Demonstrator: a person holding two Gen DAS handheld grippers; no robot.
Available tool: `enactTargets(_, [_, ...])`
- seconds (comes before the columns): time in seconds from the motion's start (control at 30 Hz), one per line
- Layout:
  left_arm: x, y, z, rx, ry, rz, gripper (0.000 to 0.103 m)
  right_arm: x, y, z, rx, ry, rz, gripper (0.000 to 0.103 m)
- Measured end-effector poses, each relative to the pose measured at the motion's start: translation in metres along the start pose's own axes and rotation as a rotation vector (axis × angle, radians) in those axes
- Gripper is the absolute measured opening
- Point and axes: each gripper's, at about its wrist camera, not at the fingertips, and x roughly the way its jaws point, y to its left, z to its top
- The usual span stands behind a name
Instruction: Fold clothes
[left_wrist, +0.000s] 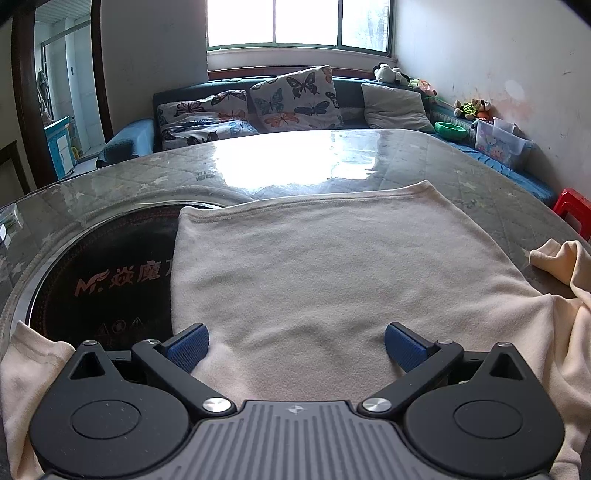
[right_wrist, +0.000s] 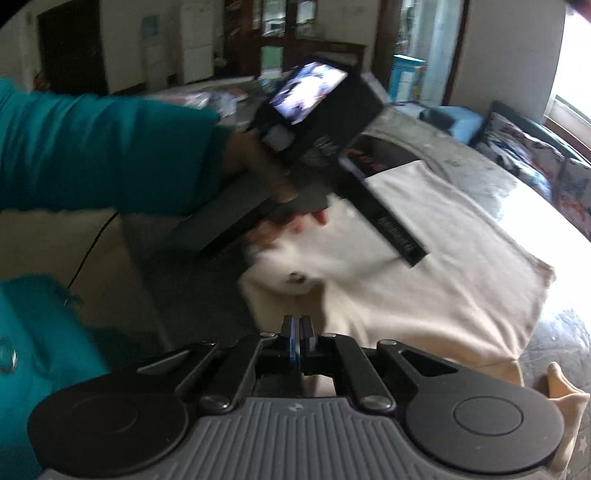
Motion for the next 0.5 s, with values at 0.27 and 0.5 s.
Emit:
enactTargets(0.27, [0.0,-0.001,0.0,-0.001,0.001,0.002,0.103,0.013,0.0,0.003,-0.011,-0.01,-0.032,0.019])
enactTargets(0.5, [0.0,0.0,-0.001,-0.004,-0.004,0.002,0.103,0.028,-0.004,0.01,-0.016,-0.026,-0.072,0.032])
